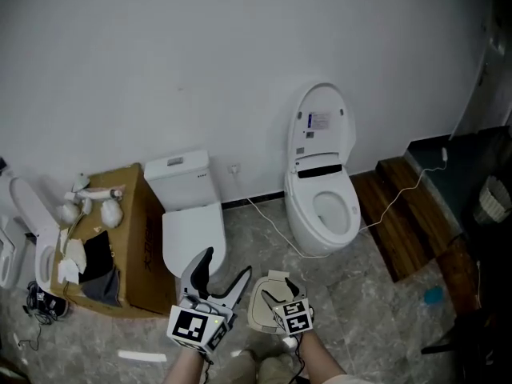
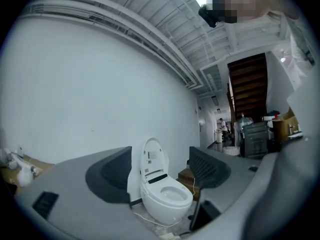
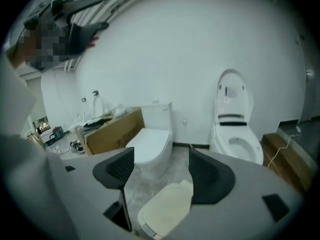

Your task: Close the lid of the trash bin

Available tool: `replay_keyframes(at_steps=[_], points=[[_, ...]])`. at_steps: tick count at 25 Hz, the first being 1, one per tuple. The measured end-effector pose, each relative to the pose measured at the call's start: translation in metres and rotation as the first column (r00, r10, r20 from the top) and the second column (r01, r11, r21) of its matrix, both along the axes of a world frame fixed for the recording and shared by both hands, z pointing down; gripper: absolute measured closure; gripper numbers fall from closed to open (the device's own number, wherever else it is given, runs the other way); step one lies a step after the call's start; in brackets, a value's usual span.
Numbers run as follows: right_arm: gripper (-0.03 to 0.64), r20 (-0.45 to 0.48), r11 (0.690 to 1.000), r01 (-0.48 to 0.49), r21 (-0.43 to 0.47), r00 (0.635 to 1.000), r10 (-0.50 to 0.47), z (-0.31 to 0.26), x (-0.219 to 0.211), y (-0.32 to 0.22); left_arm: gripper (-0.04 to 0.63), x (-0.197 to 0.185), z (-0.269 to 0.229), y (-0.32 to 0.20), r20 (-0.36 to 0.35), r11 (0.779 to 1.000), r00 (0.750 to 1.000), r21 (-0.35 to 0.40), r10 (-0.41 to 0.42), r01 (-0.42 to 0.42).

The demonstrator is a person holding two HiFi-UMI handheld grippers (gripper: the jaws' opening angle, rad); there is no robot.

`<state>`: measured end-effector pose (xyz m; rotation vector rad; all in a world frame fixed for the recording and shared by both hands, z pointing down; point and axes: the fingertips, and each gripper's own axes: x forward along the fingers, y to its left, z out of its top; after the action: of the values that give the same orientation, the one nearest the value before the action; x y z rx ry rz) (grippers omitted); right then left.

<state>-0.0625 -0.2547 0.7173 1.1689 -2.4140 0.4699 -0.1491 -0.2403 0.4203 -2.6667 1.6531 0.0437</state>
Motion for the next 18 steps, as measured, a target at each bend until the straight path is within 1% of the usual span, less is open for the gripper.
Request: replay_keyframes(at_steps=[2, 4, 6, 8, 10, 11, 12, 14, 15, 17, 18], points=[[0.268, 0.034, 0.990, -0.055, 0.128, 0.998, 0.051, -0.091, 0.012, -0.015, 0.253, 0.000, -0.040, -0.002, -0.013, 1.000, 1.000, 0.019, 0.001, 0.000], [0.273, 0.074, 0.960, -0.107, 0.258, 0.993, 0.091, -0.179, 0.024, -0.024, 0.253, 0.001, -0.078, -0.003, -0.037, 0.999, 0.999, 0.041, 0.004, -0.003], [0.284, 0.116, 0.913, -0.157, 0.376, 0.986, 0.121, -0.258, 0.034, -0.028, 0.253, 0.003, -0.111, -0.004, -0.058, 0.998, 0.998, 0.060, 0.006, -0.002], [0.304, 0.145, 0.859, -0.193, 0.474, 0.979, 0.140, -0.320, 0.043, -0.027, 0.253, 0.004, -0.137, -0.002, -0.079, 0.996, 0.997, 0.090, 0.001, 0.006], [0.357, 0.156, 0.803, -0.224, 0.552, 0.974, 0.165, -0.363, 0.052, -0.021, 0.253, 0.008, -0.153, 0.001, -0.097, 0.993, 0.995, 0.118, -0.010, 0.022], [0.399, 0.160, 0.775, -0.242, 0.583, 0.970, 0.182, -0.380, 0.057, -0.017, 0.253, 0.011, -0.156, 0.002, -0.099, 0.992, 0.995, 0.126, -0.012, 0.025], [0.445, 0.165, 0.748, -0.260, 0.610, 0.966, 0.200, -0.393, 0.061, -0.013, 0.253, 0.015, -0.157, 0.004, -0.097, 0.991, 0.995, 0.130, -0.012, 0.024], [0.506, 0.179, 0.699, -0.292, 0.653, 0.956, 0.233, -0.412, 0.068, -0.004, 0.265, 0.022, -0.156, 0.008, -0.096, 0.991, 0.995, 0.134, -0.006, 0.019], [0.535, 0.185, 0.673, -0.307, 0.673, 0.951, 0.249, -0.419, 0.071, 0.001, 0.292, 0.025, -0.155, 0.010, -0.101, 0.990, 0.995, 0.137, -0.002, 0.016], [0.587, 0.200, 0.613, -0.333, 0.716, 0.940, 0.277, -0.431, 0.077, 0.011, 0.381, 0.031, -0.154, 0.015, -0.112, 0.989, 0.994, 0.149, 0.006, 0.011], [0.606, 0.210, 0.588, -0.343, 0.732, 0.935, 0.285, -0.435, 0.079, 0.015, 0.420, 0.033, -0.154, 0.017, -0.112, 0.988, 0.994, 0.154, 0.007, 0.010]])
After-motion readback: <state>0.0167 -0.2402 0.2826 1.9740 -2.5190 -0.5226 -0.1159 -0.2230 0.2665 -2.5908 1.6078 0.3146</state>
